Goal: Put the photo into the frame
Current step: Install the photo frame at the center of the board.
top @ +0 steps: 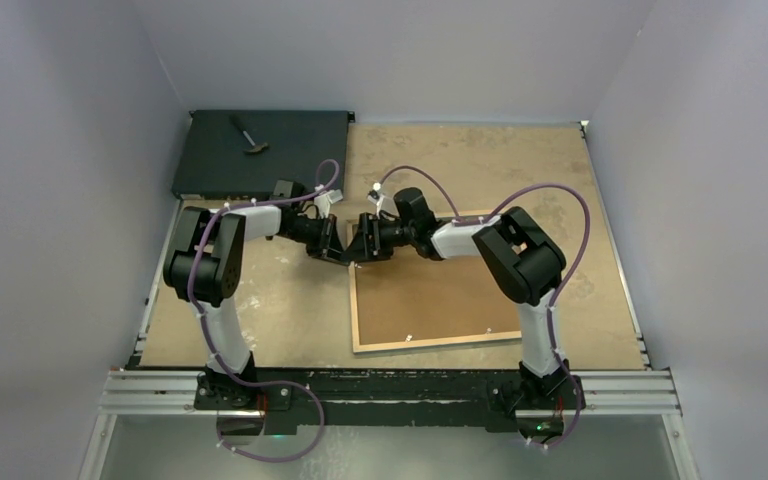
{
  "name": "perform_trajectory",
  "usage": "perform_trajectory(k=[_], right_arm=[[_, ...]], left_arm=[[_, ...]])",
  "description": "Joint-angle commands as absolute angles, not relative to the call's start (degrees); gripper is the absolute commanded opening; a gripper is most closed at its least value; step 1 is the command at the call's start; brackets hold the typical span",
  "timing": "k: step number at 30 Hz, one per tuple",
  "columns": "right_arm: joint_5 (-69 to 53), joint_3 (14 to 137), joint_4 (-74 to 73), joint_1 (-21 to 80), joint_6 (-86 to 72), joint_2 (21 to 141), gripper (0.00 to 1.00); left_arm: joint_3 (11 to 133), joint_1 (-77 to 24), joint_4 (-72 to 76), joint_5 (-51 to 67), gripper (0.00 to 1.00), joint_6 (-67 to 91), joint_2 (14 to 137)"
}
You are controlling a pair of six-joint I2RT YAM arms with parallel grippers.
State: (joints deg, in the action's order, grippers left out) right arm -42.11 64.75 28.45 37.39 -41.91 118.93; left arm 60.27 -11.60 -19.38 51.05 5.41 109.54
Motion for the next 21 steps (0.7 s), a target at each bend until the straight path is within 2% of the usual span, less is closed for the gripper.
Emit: perform_trajectory(k=[1, 3, 7, 11, 18, 19, 21], right_arm=[[-50.1, 66.7, 22.9, 41.2, -40.4, 120.8, 0.65], [-49.5, 68.4, 19.0, 40.9, -38.0, 119.5, 0.68], [-36.3, 75.1, 6.3, 40.5, -25.1, 112.9, 0.87], [-26.1, 73.1, 2.2, 41.3, -17.3, 105.0, 0.98], [-10.4, 62.9, -8.9, 50.1, -5.9, 91.3, 0.99], [-8.8, 62.6, -12.2, 52.0, -4.8, 90.3, 0.99], [-5.2, 62.7, -16.9, 55.8, -3.1, 89.1, 0.99]], left_arm=[[61.7, -11.8, -15.3, 48.7, 0.00, 4.3, 111.2], [62.4, -11.4, -15.8, 48.9, 0.00, 4.1, 111.3], [63.7, -9.7, -16.7, 49.1, 0.00, 3.7, 110.7], [66.8, -7.8, -20.3, 49.4, 0.00, 2.0, 109.8], [73.7, -4.1, -28.5, 50.6, 0.00, -3.1, 107.1], [75.8, -3.6, -31.2, 50.6, 0.02, -4.6, 107.1], [79.7, -2.4, -36.9, 50.6, 0.12, -7.7, 106.8]])
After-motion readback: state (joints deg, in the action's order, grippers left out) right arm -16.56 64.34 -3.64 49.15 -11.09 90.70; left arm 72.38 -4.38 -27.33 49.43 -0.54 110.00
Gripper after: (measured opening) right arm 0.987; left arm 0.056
